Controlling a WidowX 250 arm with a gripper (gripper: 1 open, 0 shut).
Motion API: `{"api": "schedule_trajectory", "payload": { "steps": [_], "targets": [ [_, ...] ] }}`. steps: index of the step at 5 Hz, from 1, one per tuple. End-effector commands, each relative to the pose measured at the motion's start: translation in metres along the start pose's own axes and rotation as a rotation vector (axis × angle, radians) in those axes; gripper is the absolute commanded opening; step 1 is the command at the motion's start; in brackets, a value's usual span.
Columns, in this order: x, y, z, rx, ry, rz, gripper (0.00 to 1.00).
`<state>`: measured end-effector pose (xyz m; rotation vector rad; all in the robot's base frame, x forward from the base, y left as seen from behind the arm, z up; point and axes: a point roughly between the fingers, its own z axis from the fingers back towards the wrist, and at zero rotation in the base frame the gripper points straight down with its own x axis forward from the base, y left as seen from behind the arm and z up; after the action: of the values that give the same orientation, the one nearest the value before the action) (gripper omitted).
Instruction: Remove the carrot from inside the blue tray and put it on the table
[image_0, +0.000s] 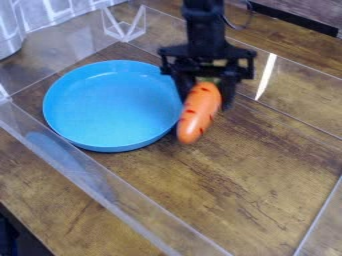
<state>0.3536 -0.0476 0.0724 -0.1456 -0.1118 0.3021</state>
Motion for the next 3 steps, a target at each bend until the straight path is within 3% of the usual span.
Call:
{"api": "schedule_trajectory", "payload": {
  "steps": [1,3],
  "targets": [
    [0.003,-0.018,0.000,-0.010,-0.058,-0.053,0.00],
    [0.017,-0.016,-0.008,-0.014,-0.048,-0.075,0.00]
  ]
}}
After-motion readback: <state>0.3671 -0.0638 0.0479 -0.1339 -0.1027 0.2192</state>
